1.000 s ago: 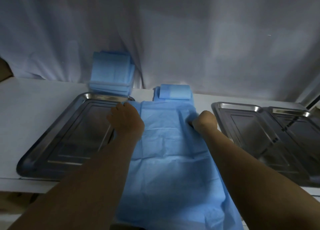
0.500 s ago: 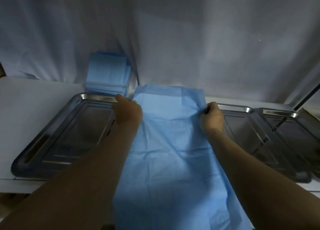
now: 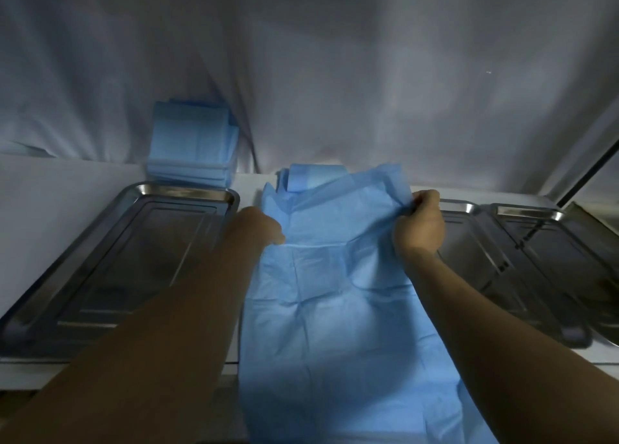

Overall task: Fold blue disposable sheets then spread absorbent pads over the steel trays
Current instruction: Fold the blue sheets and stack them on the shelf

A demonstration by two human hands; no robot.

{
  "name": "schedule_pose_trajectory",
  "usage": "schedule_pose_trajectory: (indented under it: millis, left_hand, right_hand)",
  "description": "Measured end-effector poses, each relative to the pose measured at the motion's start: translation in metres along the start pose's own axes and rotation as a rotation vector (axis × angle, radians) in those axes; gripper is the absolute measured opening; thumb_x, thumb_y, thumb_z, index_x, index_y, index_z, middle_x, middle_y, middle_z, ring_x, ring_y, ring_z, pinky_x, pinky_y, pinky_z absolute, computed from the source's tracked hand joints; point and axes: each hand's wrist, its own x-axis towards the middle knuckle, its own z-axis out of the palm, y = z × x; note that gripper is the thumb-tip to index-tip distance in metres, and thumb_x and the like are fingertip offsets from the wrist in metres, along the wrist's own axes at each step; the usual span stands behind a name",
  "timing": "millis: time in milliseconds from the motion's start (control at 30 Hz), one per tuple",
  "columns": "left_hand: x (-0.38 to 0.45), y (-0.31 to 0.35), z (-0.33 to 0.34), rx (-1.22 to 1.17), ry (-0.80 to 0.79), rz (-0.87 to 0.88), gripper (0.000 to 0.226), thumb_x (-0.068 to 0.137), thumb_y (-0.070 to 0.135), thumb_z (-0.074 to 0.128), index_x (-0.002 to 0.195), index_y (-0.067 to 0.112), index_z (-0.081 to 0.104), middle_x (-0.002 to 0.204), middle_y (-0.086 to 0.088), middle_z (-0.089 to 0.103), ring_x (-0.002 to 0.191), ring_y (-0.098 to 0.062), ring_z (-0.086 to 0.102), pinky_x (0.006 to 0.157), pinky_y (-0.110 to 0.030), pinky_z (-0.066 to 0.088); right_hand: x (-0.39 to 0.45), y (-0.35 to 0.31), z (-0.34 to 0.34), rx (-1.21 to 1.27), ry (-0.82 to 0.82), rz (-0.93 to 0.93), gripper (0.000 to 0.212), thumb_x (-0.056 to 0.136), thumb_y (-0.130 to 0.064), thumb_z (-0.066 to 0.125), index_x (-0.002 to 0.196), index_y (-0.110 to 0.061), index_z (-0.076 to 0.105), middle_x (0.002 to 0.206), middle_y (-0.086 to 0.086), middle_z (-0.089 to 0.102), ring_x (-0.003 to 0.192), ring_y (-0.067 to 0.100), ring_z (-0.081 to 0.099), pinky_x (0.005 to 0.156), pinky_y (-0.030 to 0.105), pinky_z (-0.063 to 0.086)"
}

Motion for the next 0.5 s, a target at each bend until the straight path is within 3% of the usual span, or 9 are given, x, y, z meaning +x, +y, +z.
schedule_pose_trajectory:
  millis: [100, 167, 300, 433, 500]
  left_hand:
    - [0.007, 0.001, -0.014, -0.152, 0.049, 0.037, 0.048, 0.086, 0.022, 0.064, 0.126, -0.002, 0.054, 0.133, -0.019, 0.052, 0.124, -0.032, 0.05, 0.099, -0.032, 0.042]
    - [0.014, 0.0, -0.025, -0.287, 0.216, 0.083, 0.036, 0.08, 0.021, 0.068, 0.109, 0.001, 0.065, 0.116, -0.02, 0.063, 0.109, -0.035, 0.059, 0.083, -0.032, 0.046]
    - [0.019, 0.001, -0.037, -0.262, 0.466, 0.174, 0.02, 0.08, 0.019, 0.063, 0.091, 0.003, 0.067, 0.098, -0.022, 0.066, 0.096, -0.039, 0.06, 0.07, -0.034, 0.041]
    - [0.02, -0.001, -0.025, -0.276, 0.533, 0.15, 0.018, 0.084, 0.015, 0.057, 0.095, 0.003, 0.065, 0.102, -0.024, 0.066, 0.098, -0.04, 0.058, 0.076, -0.038, 0.044]
    - [0.015, -0.001, -0.015, -0.283, 0.511, 0.17, 0.028, 0.085, 0.011, 0.058, 0.112, 0.005, 0.06, 0.117, -0.022, 0.06, 0.108, -0.039, 0.055, 0.086, -0.039, 0.043]
  right_hand:
    - [0.006, -0.004, 0.0, 0.023, 0.054, 0.017, 0.032, 0.081, 0.003, 0.04, 0.108, -0.011, 0.049, 0.095, 0.007, 0.061, 0.094, 0.031, 0.056, 0.077, 0.033, 0.038]
    - [0.012, -0.008, 0.003, 0.029, 0.062, 0.036, 0.03, 0.085, 0.0, 0.041, 0.111, -0.011, 0.05, 0.103, 0.01, 0.063, 0.097, 0.031, 0.056, 0.079, 0.034, 0.039]
    - [0.027, -0.014, 0.01, -0.048, 0.05, 0.062, 0.017, 0.092, -0.016, 0.048, 0.109, -0.015, 0.053, 0.107, 0.011, 0.064, 0.101, 0.032, 0.058, 0.075, 0.032, 0.038]
    - [0.028, -0.02, 0.018, -0.103, -0.04, 0.099, 0.02, 0.093, -0.012, 0.046, 0.11, -0.013, 0.056, 0.111, 0.011, 0.064, 0.105, 0.03, 0.057, 0.078, 0.028, 0.038]
    - [0.025, -0.021, 0.018, -0.09, -0.073, 0.122, 0.026, 0.091, -0.007, 0.044, 0.115, -0.01, 0.055, 0.118, 0.013, 0.062, 0.111, 0.032, 0.056, 0.086, 0.031, 0.041]
